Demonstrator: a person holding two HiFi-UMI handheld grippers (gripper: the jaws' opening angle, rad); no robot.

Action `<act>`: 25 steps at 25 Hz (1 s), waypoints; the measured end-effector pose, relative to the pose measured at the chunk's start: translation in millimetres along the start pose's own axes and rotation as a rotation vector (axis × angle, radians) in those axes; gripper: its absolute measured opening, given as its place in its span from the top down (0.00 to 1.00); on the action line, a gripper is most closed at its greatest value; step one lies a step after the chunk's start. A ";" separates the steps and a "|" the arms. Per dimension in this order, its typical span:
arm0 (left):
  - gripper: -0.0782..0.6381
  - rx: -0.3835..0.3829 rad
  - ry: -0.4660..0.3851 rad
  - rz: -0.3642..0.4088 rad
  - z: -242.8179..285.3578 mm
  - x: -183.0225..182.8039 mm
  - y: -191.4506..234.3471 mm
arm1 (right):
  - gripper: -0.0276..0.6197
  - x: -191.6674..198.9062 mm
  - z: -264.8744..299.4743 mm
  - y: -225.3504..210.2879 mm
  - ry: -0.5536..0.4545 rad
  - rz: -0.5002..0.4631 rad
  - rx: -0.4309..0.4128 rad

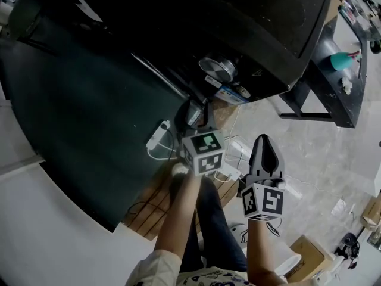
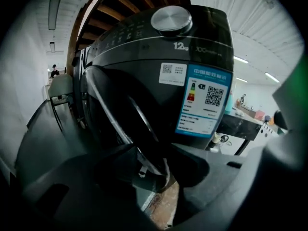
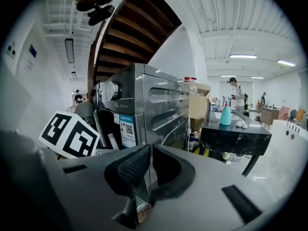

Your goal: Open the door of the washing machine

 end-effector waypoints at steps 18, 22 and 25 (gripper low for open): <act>0.67 -0.037 -0.052 -0.050 -1.5 7.3 -1.3 | 0.92 -2.6 4.0 5.5 0.008 -0.007 -0.019; 0.68 -0.064 -0.039 -0.068 -9.4 11.9 3.4 | 0.92 -1.7 2.3 9.6 0.007 -0.008 -0.030; 0.69 -0.064 -0.050 -0.078 -19.4 18.4 10.4 | 0.92 -1.2 0.7 13.5 0.006 -0.013 -0.043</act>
Point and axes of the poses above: the fingertips, and each gripper's own axes: z forward along the fingers, y to its left, x out of its underside, the point moved 4 cm from there along -z, backward along the fingers
